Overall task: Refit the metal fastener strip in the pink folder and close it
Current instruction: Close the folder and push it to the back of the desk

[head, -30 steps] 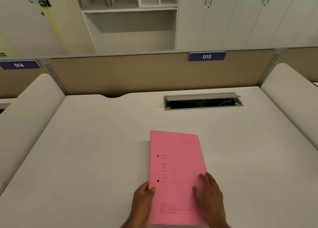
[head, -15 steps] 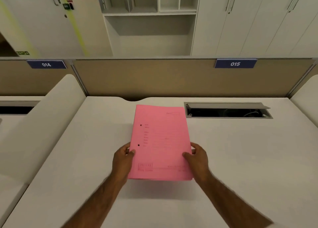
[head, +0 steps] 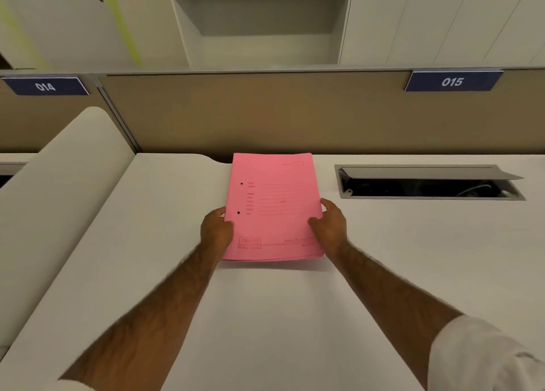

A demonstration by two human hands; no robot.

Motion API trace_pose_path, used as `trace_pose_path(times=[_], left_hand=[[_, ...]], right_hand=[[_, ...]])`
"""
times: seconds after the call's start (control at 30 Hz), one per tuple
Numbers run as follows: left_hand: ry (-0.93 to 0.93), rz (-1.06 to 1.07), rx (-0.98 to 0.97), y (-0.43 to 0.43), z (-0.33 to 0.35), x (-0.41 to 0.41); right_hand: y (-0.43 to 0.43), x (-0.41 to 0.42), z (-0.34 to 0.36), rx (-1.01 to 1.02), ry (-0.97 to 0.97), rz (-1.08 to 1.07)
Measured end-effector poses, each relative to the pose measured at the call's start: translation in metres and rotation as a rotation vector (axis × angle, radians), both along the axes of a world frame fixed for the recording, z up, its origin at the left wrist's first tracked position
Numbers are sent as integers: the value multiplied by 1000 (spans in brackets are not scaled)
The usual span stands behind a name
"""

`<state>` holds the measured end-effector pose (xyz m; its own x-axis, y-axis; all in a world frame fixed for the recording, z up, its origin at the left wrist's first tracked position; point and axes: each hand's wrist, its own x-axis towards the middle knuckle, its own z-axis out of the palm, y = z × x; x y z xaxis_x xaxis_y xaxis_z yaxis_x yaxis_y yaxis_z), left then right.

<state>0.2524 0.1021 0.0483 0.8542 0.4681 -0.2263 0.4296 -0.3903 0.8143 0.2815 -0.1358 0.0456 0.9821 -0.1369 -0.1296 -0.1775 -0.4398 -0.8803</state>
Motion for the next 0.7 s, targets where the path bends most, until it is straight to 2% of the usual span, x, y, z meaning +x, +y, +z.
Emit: trace_pose_path(times=[0.5, 0.6, 0.7], left_hand=[[1, -99, 316, 6, -28, 38], [15, -108, 378, 4, -31, 38], [44, -152, 559, 1, -33, 36]], right_hand=[[12, 35, -31, -122, -16, 40], [12, 37, -30, -214, -20, 67], [11, 37, -31, -409, -11, 86]])
